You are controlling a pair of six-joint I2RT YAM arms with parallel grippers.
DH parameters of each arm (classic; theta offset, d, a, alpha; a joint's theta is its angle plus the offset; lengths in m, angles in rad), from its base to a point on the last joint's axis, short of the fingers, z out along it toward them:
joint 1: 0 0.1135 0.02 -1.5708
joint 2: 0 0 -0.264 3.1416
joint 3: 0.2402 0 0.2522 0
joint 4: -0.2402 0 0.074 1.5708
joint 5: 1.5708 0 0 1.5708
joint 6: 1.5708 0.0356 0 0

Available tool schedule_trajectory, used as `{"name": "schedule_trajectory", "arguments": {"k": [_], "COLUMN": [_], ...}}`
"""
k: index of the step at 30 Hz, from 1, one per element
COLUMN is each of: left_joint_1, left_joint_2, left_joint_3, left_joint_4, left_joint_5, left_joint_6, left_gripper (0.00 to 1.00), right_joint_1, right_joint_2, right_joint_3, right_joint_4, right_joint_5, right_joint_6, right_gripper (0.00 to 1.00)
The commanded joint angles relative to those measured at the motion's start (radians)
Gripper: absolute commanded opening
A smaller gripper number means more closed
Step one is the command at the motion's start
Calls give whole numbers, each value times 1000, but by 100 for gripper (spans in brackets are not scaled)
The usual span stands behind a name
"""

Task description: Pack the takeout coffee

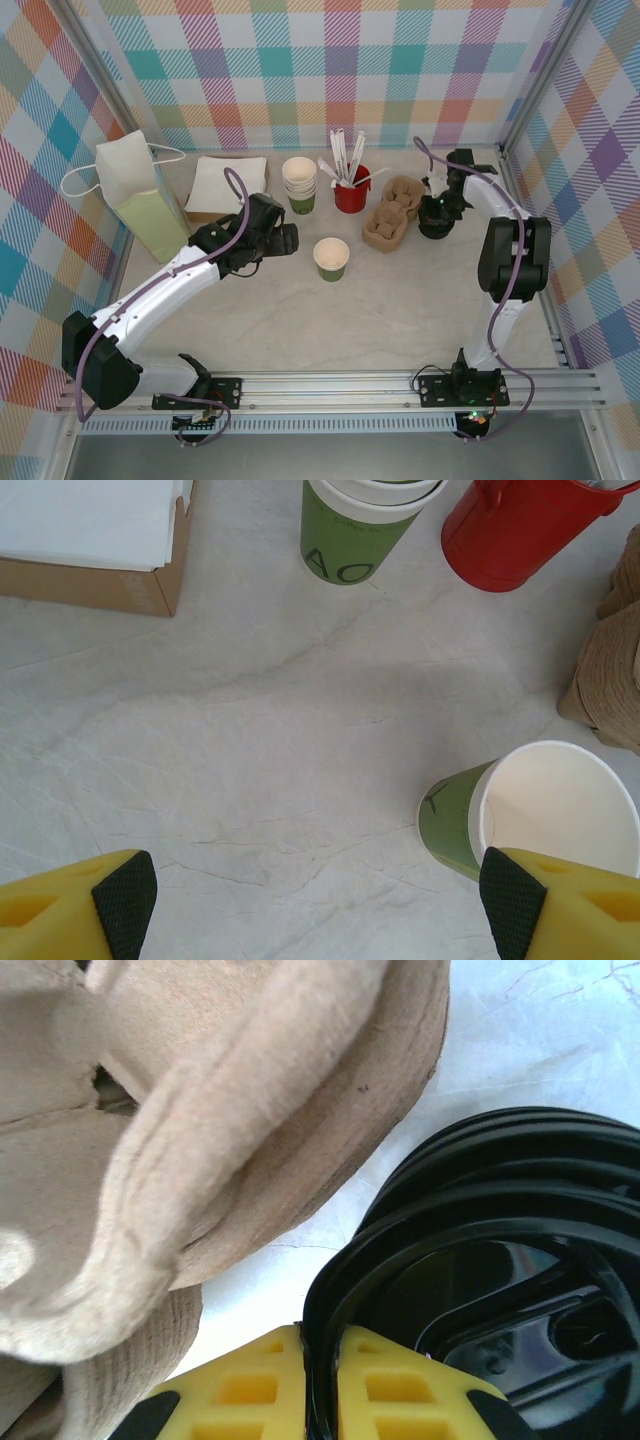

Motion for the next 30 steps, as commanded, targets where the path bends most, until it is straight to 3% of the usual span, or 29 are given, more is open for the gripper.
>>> {"name": "schedule_trajectory", "arguments": {"k": [1,6,13,16,24,30], "left_joint_1": [11,12,12,13,19,20], "left_joint_2": [-7,-27,-74,-95,-112,-85], "left_joint_3": [13,15,-5,-11,7,14], "left_joint_4": [-6,11,135,187,264,352], "left_joint_5": [-4,12,132,176,297,437], "left_joint_6": [7,25,53,20,-135,-338], "left_gripper": [86,87,90,94,100,99], "right_joint_1": [-3,-3,-4,-4,8,96], "right_joint_2": [-54,-110,-238,-316,-536,-648], "right_joint_3": [0,-29,-80,-117,-290,-396], "right_joint_4": [-20,-15,-2,20,220,393], "right_joint_5": [-5,-3,-61,-153,-558,-686], "right_joint_6": [0,12,48,56,169,249], "right_gripper": [9,7,7,6,6,5]}}
